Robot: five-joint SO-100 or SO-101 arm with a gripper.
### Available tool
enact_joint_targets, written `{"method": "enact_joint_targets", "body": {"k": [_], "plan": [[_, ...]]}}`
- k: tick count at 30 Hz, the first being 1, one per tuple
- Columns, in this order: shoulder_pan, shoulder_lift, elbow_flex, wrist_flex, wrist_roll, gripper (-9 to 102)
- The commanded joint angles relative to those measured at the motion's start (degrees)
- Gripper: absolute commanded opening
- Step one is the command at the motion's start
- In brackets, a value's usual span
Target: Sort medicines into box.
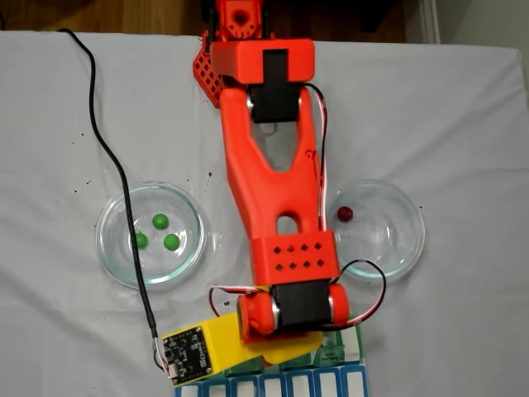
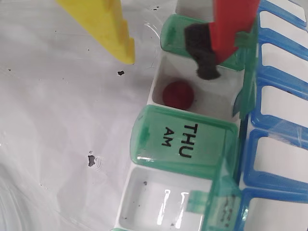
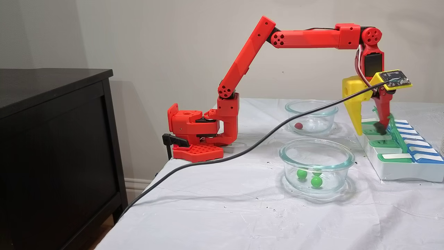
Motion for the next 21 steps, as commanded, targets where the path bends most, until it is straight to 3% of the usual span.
{"method": "enact_joint_targets", "body": {"k": [1,4,8,13,21], "plan": [[-1.4,14.9,4.2,-3.0,0.2,2],[-1.7,19.2,8.0,-3.7,-1.3,0],[-3.7,20.0,6.4,2.1,-4.8,0],[-9.9,21.0,5.3,8.6,-5.1,0],[-21.0,28.1,13.4,11.3,-3.7,0]]}}
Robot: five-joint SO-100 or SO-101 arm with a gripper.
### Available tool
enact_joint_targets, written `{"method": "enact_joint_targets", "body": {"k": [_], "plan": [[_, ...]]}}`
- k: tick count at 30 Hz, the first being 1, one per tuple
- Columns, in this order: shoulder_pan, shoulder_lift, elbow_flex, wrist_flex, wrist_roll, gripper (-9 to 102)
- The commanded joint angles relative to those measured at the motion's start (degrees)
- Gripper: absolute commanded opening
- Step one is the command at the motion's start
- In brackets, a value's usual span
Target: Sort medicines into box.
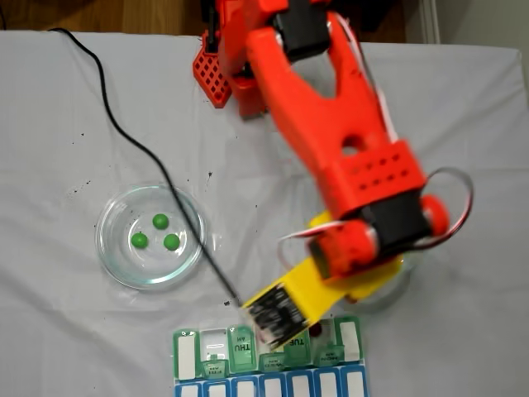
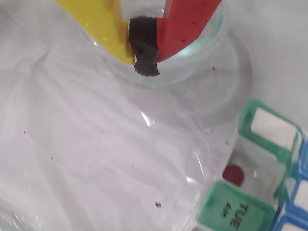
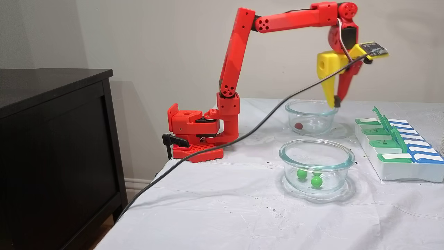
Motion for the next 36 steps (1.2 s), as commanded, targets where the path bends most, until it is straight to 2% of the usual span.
{"method": "enact_joint_targets", "body": {"k": [1,9,14,15,16,17,20,23,36], "plan": [[-5.5,10.1,1.1,1.0,1.4,0],[-9.8,10.5,7.6,1.4,2.9,0],[-10.0,9.3,13.6,-3.4,2.8,1],[-9.8,9.1,13.6,-3.6,2.5,3],[-9.4,8.9,13.4,-3.0,2.4,12],[-9.2,8.4,12.9,-2.1,2.2,16],[-9.2,6.9,11.5,1.1,2.4,20],[-9.3,7.2,12.6,0.5,2.6,25],[-12.4,7.3,18.5,-5.2,5.9,25]]}}
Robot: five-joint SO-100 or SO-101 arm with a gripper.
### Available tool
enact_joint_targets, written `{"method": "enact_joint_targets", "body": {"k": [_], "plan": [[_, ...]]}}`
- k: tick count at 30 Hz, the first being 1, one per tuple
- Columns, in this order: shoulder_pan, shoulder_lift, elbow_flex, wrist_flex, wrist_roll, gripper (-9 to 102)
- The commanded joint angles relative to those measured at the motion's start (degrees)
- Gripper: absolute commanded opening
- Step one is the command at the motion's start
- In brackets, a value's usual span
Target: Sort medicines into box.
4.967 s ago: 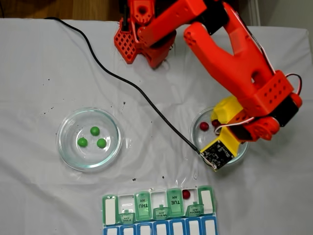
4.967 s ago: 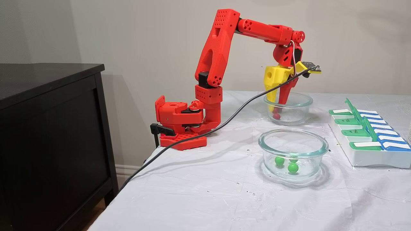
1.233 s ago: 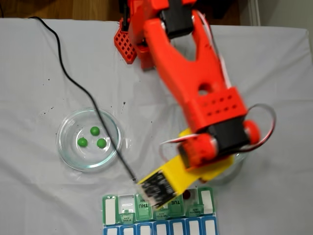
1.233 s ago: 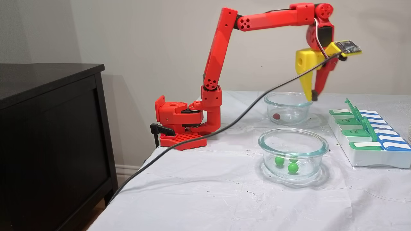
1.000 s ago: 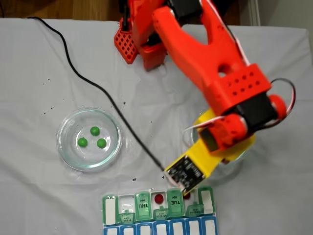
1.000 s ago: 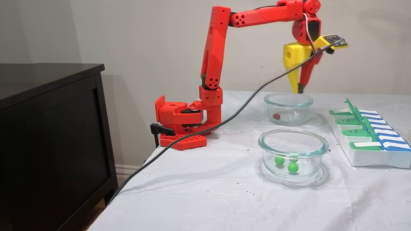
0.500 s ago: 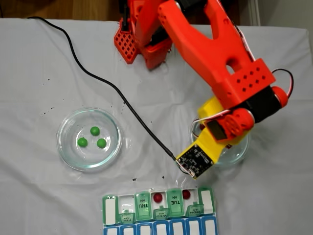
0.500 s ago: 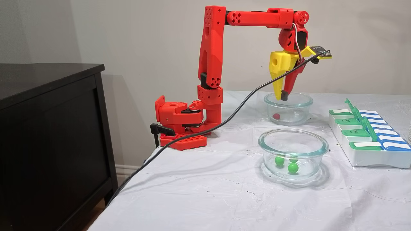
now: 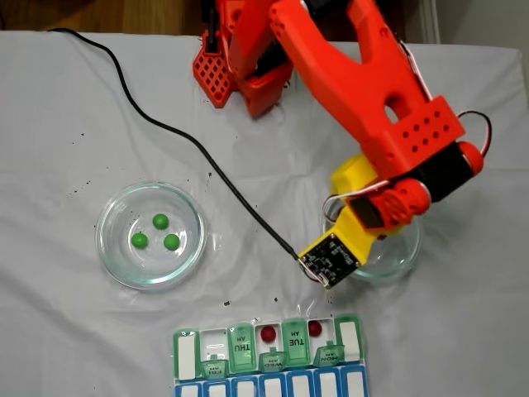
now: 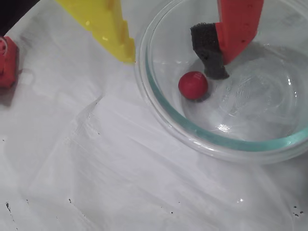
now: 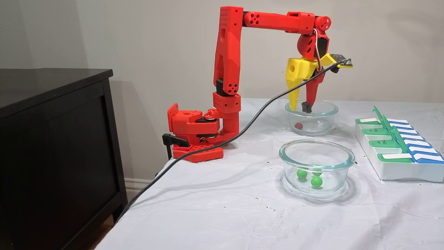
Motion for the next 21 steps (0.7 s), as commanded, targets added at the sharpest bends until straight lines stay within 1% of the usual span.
{"method": "enact_joint_targets", "body": {"k": [1,5,9,10,14,21], "plan": [[-0.9,2.5,-1.1,-1.8,0.7,26],[-1.0,1.9,-3.5,-1.1,0.6,26],[0.6,0.1,-12.8,6.8,-1.7,27],[1.2,0.2,-14.5,7.6,-2.1,26],[2.7,2.5,-16.1,7.5,-2.9,25],[0.7,1.0,-12.6,6.1,-1.6,26]]}}
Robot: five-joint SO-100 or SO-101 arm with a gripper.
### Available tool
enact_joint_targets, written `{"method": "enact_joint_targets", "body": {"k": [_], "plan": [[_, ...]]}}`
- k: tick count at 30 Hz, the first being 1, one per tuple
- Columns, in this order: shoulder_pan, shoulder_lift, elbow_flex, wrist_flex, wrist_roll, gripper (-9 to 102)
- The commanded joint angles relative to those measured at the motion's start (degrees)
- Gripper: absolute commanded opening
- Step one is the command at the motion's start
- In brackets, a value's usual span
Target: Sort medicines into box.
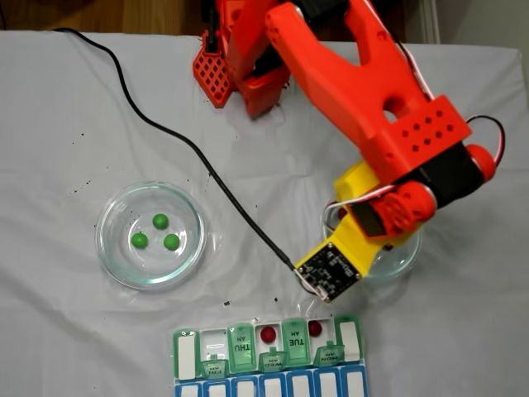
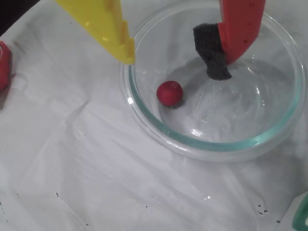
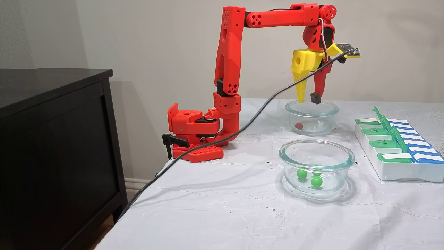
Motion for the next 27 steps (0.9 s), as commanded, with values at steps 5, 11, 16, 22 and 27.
{"method": "enact_joint_targets", "body": {"k": [5,11,16,22,27], "plan": [[-2.7,3.3,4.7,-7.2,2.5,27],[-3.1,3.4,6.2,-9.5,3.7,26],[-3.9,3.5,9.0,-12.2,4.6,26],[-4.2,2.6,11.0,-13.9,4.7,26],[-5.0,-0.2,14.3,-16.7,4.8,25]]}}
